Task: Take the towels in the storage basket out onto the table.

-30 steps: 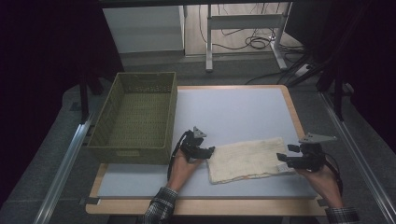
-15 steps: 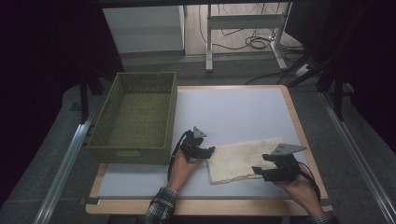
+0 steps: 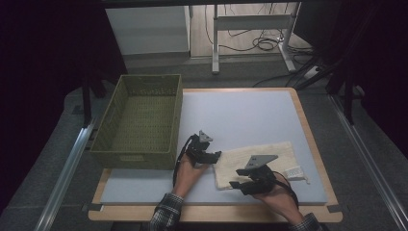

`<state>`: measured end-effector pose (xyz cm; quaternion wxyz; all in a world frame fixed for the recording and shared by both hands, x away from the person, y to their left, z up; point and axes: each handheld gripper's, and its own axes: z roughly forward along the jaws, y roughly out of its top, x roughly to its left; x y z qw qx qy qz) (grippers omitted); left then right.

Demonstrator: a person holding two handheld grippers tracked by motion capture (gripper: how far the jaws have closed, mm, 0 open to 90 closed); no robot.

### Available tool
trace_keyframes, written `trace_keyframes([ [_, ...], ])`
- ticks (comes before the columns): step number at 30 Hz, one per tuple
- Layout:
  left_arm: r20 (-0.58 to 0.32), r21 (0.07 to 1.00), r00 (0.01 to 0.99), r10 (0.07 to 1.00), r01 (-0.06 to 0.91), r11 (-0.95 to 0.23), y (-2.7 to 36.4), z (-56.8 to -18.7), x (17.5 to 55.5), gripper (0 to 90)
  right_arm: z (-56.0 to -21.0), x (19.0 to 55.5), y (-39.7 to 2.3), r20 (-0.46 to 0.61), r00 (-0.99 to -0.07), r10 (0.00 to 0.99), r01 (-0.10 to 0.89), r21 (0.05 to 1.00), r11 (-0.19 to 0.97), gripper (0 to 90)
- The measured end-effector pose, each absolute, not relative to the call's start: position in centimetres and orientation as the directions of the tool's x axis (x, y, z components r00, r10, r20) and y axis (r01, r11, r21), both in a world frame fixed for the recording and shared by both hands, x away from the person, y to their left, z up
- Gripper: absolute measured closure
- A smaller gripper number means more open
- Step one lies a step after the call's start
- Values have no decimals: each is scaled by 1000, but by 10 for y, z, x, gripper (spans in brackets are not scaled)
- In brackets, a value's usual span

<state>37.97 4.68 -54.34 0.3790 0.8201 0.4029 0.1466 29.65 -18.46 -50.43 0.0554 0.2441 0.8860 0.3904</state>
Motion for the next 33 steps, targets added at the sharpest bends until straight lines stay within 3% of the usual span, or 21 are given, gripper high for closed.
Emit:
trace_keyframes([
  [13, -68, 741, 630, 774, 552, -384, 47, -543, 380, 283, -521, 290, -133, 88, -907, 412, 355, 687, 634, 509],
  [18, -66, 741, 630, 774, 550, -384, 47, -544, 380, 285, -529, 284, -130, -34, -894, 446, 304, 686, 662, 657],
  [23, -65, 744, 626, 777, 550, -381, 47, -543, 379, 307, -530, 281, -131, -50, -887, 459, 301, 692, 656, 787],
  [28, -61, 749, 631, 773, 541, -383, 48, -542, 378, 432, -529, 286, -133, -13, -884, 467, 329, 691, 643, 841],
  [33, -60, 754, 691, 720, 504, -421, 45, -542, 373, 734, -530, 288, -135, 2, -885, 465, 335, 695, 636, 845],
])
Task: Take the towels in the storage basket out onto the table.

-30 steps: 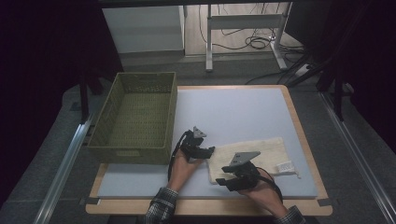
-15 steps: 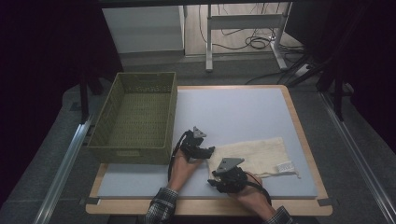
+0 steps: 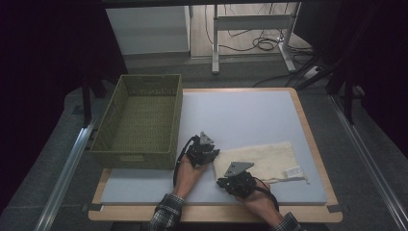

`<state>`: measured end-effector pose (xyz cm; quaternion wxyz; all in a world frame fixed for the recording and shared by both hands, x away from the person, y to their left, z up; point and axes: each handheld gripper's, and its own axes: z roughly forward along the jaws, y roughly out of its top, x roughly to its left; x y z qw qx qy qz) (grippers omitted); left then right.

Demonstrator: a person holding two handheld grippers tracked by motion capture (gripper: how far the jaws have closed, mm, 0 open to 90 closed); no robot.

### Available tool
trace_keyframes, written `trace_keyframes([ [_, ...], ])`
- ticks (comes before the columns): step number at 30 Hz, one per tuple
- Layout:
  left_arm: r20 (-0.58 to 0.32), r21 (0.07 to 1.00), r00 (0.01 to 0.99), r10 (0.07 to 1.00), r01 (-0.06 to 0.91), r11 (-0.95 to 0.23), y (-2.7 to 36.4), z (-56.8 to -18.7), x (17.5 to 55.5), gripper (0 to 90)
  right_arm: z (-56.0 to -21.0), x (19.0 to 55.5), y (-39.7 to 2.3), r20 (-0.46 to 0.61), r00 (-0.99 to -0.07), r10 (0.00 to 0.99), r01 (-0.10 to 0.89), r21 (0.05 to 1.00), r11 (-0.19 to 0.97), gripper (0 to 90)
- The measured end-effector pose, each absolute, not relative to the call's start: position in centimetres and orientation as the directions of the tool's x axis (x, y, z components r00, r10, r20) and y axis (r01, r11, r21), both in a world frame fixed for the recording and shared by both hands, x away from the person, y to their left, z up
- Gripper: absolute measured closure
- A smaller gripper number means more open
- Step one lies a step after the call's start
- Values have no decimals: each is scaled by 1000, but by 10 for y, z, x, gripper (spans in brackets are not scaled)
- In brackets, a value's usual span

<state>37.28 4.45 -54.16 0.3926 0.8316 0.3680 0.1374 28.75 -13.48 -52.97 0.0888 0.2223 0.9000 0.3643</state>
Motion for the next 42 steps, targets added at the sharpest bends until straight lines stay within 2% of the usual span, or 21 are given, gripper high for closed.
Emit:
trace_keyframes([
  [2, -54, 754, 699, 714, 497, -430, 42, -541, 371, 839, -530, 287, -135, -1, -885, 466, 335, 695, 637, 845],
  [5, -57, 755, 694, 717, 500, -424, 41, -541, 369, 869, -529, 288, -135, 5, -886, 464, 337, 693, 637, 847],
  [10, -110, 770, 697, 708, 511, -383, 46, -535, 370, 876, -524, 287, -138, 20, -890, 455, 338, 699, 630, 849],
  [23, -77, 802, 734, 675, 448, -395, 25, -500, 376, 872, -489, 283, -171, 9, -871, 491, 320, 769, 554, 849],
  [42, -25, 817, 810, 586, 355, -455, -58, -486, 403, 868, -485, 289, -259, 40, -768, 639, 401, 808, 432, 847],
])
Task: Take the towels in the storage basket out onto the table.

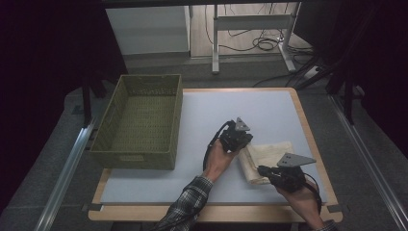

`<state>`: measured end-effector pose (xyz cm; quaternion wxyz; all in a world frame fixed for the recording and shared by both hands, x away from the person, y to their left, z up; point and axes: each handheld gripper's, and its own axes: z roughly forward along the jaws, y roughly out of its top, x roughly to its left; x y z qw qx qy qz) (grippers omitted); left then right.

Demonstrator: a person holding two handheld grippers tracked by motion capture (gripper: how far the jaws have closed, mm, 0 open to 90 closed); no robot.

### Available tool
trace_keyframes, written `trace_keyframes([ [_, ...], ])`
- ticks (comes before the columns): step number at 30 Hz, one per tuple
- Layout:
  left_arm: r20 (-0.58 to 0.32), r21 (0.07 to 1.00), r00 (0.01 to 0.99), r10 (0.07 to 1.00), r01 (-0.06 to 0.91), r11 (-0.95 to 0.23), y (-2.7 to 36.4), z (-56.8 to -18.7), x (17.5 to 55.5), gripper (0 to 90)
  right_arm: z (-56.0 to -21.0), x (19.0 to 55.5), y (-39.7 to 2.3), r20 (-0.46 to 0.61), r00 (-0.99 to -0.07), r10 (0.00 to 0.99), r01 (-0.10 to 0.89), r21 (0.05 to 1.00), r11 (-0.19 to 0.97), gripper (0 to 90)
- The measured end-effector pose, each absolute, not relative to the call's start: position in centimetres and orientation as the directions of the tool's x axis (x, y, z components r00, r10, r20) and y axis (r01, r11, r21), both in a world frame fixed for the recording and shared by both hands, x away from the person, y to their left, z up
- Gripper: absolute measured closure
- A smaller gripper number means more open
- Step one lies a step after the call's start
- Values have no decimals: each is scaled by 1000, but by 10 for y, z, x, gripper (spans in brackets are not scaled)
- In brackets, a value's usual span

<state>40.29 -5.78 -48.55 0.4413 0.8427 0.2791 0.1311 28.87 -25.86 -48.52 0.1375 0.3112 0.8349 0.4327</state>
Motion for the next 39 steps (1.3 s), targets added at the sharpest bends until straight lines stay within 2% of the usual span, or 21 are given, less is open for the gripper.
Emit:
trace_keyframes([
  [16, 22, 811, 863, 505, 280, -514, -122, -471, 415, 867, -480, 284, -318, 65, -687, 724, 448, 822, 352, 847],
  [21, 16, 805, 870, 493, 282, -522, -139, -472, 419, 866, -479, 282, -328, 62, -670, 740, 451, 825, 339, 846],
  [34, -9, 778, 876, 481, 308, -547, -169, -495, 433, 860, -501, 287, -349, 70, -614, 786, 498, 807, 317, 842],
  [35, -19, 779, 876, 483, 315, -542, -170, -496, 434, 853, -502, 288, -349, 71, -612, 787, 499, 807, 315, 840],
  [36, -30, 781, 874, 484, 322, -534, -171, -497, 435, 777, -503, 288, -350, 70, -609, 790, 502, 805, 315, 835],
  [37, -43, 789, 872, 488, 329, -519, -171, -497, 435, 777, -504, 288, -351, 72, -605, 793, 506, 804, 312, 827],
  [39, -77, 808, 861, 503, 349, -474, -170, -494, 436, 612, -505, 287, -354, 66, -593, 803, 506, 806, 307, 793],
])
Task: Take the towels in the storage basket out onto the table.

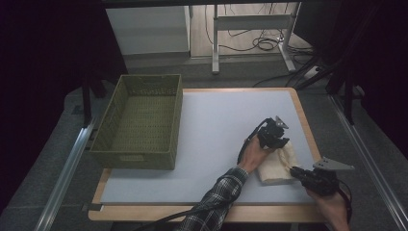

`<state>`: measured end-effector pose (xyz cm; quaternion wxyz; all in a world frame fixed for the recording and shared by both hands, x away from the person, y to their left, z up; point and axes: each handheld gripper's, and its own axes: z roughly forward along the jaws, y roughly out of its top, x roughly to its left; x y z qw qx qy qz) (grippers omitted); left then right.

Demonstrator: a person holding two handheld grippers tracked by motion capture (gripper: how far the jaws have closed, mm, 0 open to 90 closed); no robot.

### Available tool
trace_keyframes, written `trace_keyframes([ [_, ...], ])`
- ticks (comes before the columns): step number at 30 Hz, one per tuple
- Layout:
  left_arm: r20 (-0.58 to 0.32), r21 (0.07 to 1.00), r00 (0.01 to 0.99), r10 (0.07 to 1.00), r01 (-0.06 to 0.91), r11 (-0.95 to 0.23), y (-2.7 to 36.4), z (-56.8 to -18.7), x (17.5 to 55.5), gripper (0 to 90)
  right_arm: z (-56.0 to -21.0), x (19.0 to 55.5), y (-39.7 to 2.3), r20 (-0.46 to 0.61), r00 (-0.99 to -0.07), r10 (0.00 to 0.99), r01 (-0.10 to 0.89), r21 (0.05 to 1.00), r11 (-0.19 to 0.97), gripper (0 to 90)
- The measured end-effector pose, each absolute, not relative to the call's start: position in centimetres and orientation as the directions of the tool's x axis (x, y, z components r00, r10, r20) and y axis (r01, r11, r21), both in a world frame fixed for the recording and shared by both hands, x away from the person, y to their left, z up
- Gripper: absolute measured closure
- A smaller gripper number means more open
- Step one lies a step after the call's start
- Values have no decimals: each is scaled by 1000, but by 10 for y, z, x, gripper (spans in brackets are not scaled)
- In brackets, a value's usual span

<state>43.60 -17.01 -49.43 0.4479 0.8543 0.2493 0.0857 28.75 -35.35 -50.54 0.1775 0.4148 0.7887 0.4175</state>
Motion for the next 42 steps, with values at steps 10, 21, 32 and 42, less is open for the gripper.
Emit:
trace_keyframes([
  [10, -79, 833, 844, 530, 348, -431, -141, -474, 433, 392, -487, 280, -376, 21, -528, 849, 492, 823, 285, 663],
  [21, -62, 813, 834, 547, 361, -457, -97, -488, 428, 386, -496, 308, -352, -4, -531, 848, 518, 790, 327, 603],
  [32, -85, 807, 819, 568, 391, -443, -78, -500, 426, 386, -515, 349, -339, -27, -488, 872, 586, 731, 351, 720],
  [42, -76, 811, 823, 564, 380, -445, -77, -499, 423, 381, -498, 340, -343, -8, -489, 872, 556, 768, 319, 865],
])
